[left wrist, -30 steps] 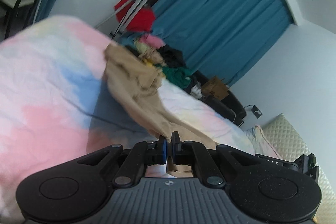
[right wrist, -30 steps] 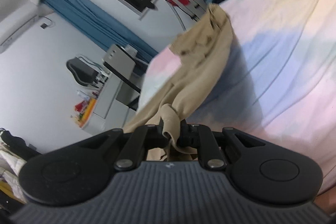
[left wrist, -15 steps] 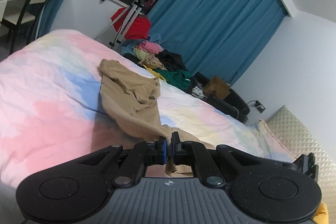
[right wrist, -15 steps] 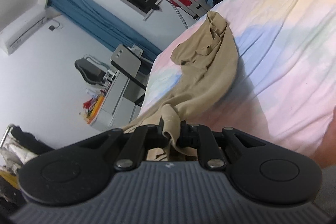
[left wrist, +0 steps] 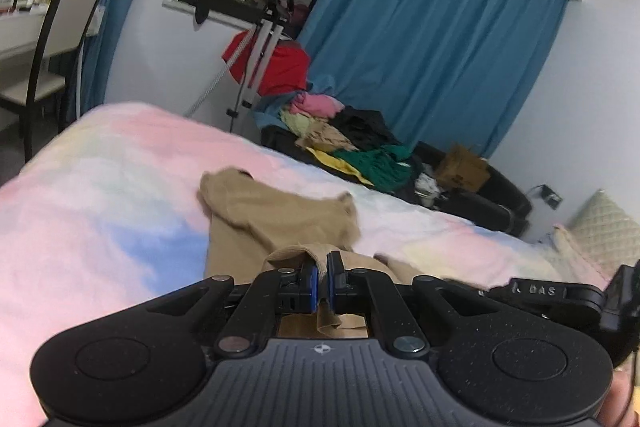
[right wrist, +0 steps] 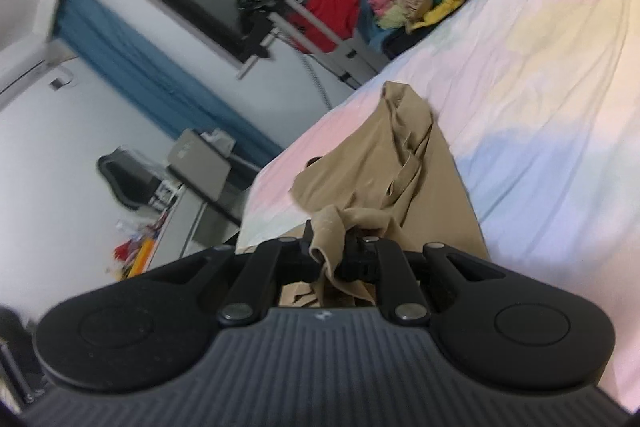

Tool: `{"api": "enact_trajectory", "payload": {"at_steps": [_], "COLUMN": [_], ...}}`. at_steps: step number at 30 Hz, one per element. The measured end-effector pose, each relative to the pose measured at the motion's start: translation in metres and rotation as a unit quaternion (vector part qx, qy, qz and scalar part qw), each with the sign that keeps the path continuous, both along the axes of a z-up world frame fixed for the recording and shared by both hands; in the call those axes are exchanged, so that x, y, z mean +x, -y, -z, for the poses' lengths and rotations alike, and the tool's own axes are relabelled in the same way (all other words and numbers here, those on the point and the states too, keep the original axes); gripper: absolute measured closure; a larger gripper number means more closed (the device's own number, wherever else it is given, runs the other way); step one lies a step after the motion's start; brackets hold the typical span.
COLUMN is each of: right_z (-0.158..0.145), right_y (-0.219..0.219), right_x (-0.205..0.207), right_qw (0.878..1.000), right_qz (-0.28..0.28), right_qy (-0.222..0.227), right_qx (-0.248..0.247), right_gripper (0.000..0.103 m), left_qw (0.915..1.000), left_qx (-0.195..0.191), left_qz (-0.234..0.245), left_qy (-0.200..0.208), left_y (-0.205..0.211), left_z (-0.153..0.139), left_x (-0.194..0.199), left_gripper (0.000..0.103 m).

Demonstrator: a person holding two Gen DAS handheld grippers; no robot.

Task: Fold clothes
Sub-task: 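Grasp the hem with the left gripper while the right gripper grasps it too, then lift the hem with both grippers and fold it over toward the collar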

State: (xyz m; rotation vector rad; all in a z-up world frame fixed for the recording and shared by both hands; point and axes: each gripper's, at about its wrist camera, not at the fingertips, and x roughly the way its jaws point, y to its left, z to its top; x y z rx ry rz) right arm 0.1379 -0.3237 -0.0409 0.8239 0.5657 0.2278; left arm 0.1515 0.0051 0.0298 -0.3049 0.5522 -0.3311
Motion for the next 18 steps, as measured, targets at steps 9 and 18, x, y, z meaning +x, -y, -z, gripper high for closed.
{"api": "enact_trajectory", "payload": {"at_steps": [9,18], "right_z": [0.078,0.107], "right_y": [-0.002,-0.018], "right_x": [0.083,0.111], "right_qw": [0.995,0.99], "right_qz": [0.015,-0.002], "right_qy": [-0.054,-0.077], "right_qx": [-0.08,-0.116], "right_gripper": [0.09,0.089], "left_qw": [0.9966,0.9946], "left_qx": [0.056,0.061], "left_qz": [-0.039,-0.024], "left_qy": [-0.045,-0.08], "left_y": [0.002,0.003], "left_z": [0.089,0.142], "left_x": [0.102,0.132], "left_gripper": [0.098,0.092]}}
